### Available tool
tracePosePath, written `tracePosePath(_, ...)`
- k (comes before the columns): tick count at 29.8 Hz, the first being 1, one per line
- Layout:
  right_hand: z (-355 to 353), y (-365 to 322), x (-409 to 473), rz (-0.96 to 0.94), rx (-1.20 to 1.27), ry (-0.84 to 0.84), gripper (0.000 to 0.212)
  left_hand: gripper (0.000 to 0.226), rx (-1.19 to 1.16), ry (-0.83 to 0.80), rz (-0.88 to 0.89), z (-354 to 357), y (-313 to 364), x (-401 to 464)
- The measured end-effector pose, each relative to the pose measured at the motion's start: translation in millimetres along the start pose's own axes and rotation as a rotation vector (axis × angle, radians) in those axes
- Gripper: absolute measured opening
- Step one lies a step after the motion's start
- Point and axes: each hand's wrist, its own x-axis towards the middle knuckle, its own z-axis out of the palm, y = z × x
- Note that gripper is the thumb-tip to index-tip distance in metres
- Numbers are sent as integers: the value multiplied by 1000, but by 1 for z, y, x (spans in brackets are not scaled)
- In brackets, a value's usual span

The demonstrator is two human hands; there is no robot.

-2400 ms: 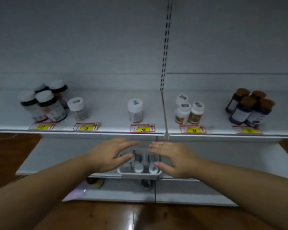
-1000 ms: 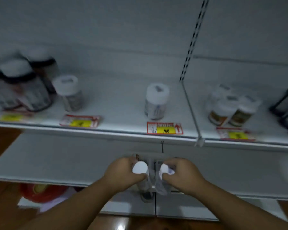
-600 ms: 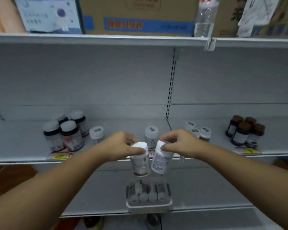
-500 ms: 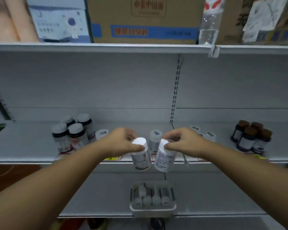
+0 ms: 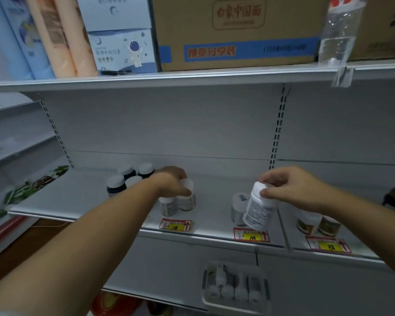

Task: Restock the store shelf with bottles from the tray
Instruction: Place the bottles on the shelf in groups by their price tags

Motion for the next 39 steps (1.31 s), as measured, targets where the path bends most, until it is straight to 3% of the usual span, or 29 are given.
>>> tracePosePath(5, -7, 15, 2, -5, -36, -27, 26, 63, 125, -91, -49, 17, -5, 25)
tracePosePath(11, -12, 22, 4, 36, 36, -37, 26, 70, 101, -132, -81, 36, -4, 32)
tracePosePath(15, -13, 18, 8, 69, 95, -41, 29, 74, -76, 61, -30, 23, 11, 11)
tracePosePath(19, -15, 3, 16, 111, -43, 93, 37, 43, -524, 357, 137, 11, 56, -20)
tracePosePath(22, -14, -12, 25, 198, -180, 202, 41, 50, -808, 241, 225, 23, 96, -44)
tracePosePath(26, -9, -27, 32, 279, -260, 220, 47, 69, -954, 129, 230, 42, 123, -49)
tracePosePath(29, -13, -29, 30, 352, -69, 200, 52, 61, -1093, 91, 181, 40, 127, -44)
tracePosePath(31, -17, -26, 28, 321, 64, 131, 48, 60, -1333, -18, 174, 39, 127, -42)
tracePosePath(35, -20, -20, 23, 142, 335, 36, 12, 45, -1639, -302, 242, 42, 127, -46)
tracePosePath(39, -24, -17, 20, 120, 416, -1, 20, 41, -1795, -366, 171, 43, 131, -45)
